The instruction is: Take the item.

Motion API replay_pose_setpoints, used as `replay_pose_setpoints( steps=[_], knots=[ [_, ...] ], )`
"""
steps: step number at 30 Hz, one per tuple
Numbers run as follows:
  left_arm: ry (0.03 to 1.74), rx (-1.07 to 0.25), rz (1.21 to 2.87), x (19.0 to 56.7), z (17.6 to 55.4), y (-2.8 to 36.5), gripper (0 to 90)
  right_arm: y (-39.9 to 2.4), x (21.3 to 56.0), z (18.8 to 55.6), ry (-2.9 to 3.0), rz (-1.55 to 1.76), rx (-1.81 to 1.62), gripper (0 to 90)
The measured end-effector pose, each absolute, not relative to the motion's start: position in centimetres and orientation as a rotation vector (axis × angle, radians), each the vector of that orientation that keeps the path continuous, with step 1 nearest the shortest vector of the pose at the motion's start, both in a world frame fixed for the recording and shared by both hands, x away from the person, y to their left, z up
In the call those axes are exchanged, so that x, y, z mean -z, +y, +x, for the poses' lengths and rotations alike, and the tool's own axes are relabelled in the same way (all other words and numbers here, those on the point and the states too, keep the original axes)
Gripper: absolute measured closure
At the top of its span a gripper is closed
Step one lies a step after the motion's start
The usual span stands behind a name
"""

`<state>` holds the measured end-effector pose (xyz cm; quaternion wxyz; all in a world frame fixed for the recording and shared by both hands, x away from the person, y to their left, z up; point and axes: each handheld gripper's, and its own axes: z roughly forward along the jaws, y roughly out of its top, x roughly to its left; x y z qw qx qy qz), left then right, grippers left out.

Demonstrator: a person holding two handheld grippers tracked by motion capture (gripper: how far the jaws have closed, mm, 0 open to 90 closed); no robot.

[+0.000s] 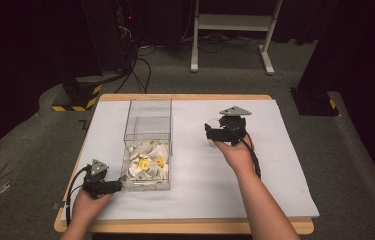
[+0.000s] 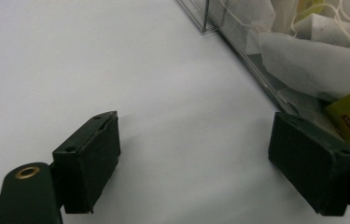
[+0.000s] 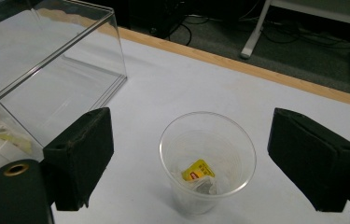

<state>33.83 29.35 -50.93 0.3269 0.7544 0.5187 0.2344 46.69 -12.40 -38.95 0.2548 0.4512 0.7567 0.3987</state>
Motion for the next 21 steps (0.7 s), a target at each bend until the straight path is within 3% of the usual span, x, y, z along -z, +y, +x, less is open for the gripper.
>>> replay_pose_setpoints(
  steps=[21],
  knots=[
    [1.357, -0.615, 1.977, 50.9, 33.8, 29.4, 16.8, -15.9, 39.7, 42.3, 2.029, 1.201, -1.121, 14.7]
  ],
)
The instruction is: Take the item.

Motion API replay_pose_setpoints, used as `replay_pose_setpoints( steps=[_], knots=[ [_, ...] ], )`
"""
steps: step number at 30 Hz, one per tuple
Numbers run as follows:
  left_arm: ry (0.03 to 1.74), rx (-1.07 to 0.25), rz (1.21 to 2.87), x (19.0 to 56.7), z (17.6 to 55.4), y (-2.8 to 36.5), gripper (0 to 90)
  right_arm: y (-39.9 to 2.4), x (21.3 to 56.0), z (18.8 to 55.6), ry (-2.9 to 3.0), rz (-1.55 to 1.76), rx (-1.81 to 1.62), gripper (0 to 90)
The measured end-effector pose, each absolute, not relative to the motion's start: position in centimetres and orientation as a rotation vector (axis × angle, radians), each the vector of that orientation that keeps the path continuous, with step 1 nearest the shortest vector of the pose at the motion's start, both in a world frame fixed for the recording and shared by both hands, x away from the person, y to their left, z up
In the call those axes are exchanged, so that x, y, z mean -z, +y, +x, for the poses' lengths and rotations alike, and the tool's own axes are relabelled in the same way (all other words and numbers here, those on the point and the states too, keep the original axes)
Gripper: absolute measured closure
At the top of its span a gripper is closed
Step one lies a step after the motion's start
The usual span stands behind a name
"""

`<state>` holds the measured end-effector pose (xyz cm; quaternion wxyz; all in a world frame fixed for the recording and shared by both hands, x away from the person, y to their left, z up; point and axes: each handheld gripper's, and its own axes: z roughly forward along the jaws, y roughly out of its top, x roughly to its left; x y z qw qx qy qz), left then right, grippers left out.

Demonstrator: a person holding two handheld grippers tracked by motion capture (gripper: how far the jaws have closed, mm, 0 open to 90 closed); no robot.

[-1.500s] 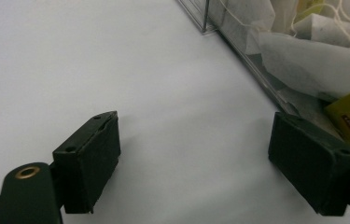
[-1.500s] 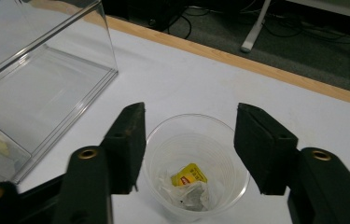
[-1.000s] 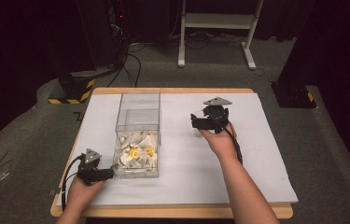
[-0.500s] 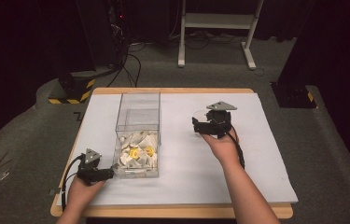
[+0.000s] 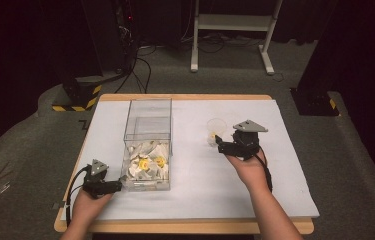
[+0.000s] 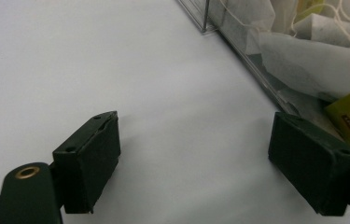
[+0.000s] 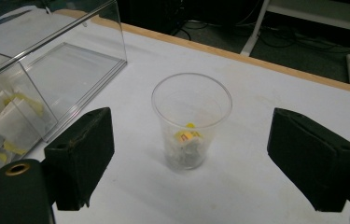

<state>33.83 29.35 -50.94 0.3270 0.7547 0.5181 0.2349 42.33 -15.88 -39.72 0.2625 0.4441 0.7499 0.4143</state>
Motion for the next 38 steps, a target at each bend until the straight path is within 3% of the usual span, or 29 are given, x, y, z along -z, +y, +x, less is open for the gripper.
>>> replay_pose_setpoints(
  steps=[12, 25, 38],
  knots=[
    [1.358, -0.617, 1.973, 51.0, 33.8, 29.3, 16.8, -18.6, 42.7, 39.2, 2.032, 1.201, -1.069, 14.7],
    [1.358, -0.618, 1.972, 51.0, 33.8, 29.3, 16.8, -22.4, 50.1, 35.3, 2.098, 1.315, -0.885, 14.4],
    [1.357, -0.618, 1.972, 51.0, 33.8, 29.3, 16.9, -22.7, 50.2, 35.2, 2.077, 1.333, -0.916, 14.2]
  ],
)
